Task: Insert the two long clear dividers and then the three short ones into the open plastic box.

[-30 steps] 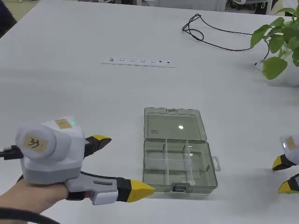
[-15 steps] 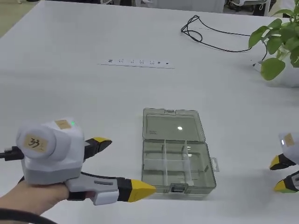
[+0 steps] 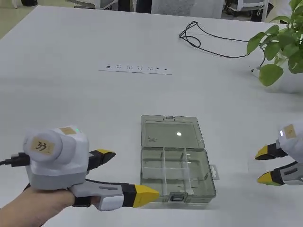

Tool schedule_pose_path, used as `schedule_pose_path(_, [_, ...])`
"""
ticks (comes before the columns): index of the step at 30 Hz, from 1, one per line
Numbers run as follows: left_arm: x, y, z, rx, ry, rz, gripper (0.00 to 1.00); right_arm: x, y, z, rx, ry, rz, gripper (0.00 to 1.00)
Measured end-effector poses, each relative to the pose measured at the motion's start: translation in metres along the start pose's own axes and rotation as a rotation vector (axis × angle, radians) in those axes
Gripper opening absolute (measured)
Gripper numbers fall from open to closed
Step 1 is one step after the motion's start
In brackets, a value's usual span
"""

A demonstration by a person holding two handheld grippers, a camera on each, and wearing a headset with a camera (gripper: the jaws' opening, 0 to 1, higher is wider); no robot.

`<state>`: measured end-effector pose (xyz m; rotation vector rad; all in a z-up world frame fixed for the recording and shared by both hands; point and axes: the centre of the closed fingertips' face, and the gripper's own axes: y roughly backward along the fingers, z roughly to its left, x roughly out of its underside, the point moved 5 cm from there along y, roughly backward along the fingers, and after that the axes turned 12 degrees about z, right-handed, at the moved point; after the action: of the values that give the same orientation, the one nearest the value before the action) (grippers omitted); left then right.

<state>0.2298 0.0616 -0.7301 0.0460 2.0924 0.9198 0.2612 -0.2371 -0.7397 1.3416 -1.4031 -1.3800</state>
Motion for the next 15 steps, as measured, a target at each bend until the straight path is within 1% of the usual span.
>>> schedule_pose_path(1, [-0.002,-0.001,-0.001,0.004,0.003,0.0,0.93,-0.008,0.004,0.0,0.01,0.005,-0.022,0.32])
schedule_pose_path(2, [-0.003,-0.002,-0.001,0.007,0.004,0.001,0.93,-0.008,0.001,-0.003,0.025,0.015,-0.042,0.32])
schedule_pose_path(4, [-0.008,-0.004,-0.003,0.028,0.025,-0.011,0.91,-0.017,0.007,-0.006,0.044,0.032,-0.064,0.32])
schedule_pose_path(5, [-0.012,-0.005,-0.005,0.04,0.037,-0.022,0.91,-0.025,0.012,-0.008,0.061,0.048,-0.084,0.32])
schedule_pose_path(6, [-0.014,-0.006,-0.005,0.044,0.043,-0.024,0.9,-0.03,0.014,-0.008,0.065,0.055,-0.091,0.32])
schedule_pose_path(8, [-0.02,-0.01,-0.006,0.066,0.062,-0.035,0.87,-0.047,0.023,-0.008,0.092,0.085,-0.12,0.32])
schedule_pose_path(9, [-0.024,-0.012,-0.008,0.084,0.073,-0.046,0.86,-0.054,0.027,-0.008,0.1,0.096,-0.133,0.32])
schedule_pose_path(10, [-0.026,-0.014,-0.009,0.096,0.085,-0.048,0.83,-0.06,0.03,-0.009,0.114,0.11,-0.15,0.32])
schedule_pose_path(11, [-0.028,-0.015,-0.01,0.106,0.097,-0.049,0.83,-0.064,0.032,-0.009,0.117,0.112,-0.15,0.32])
schedule_pose_path(12, [-0.032,-0.017,-0.012,0.118,0.11,-0.055,0.82,-0.076,0.037,-0.007,0.139,0.14,-0.175,0.32])
schedule_pose_path(13, [-0.033,-0.019,-0.013,0.126,0.119,-0.054,0.8,-0.082,0.039,-0.005,0.145,0.155,-0.196,0.32])
schedule_pose_path(14, [-0.035,-0.021,-0.015,0.137,0.13,-0.056,0.78,-0.085,0.04,-0.004,0.136,0.149,-0.185,0.32])
schedule_pose_path(15, [-0.037,-0.022,-0.016,0.149,0.138,-0.056,0.75,-0.091,0.041,-0.005,0.156,0.175,-0.2,0.32])
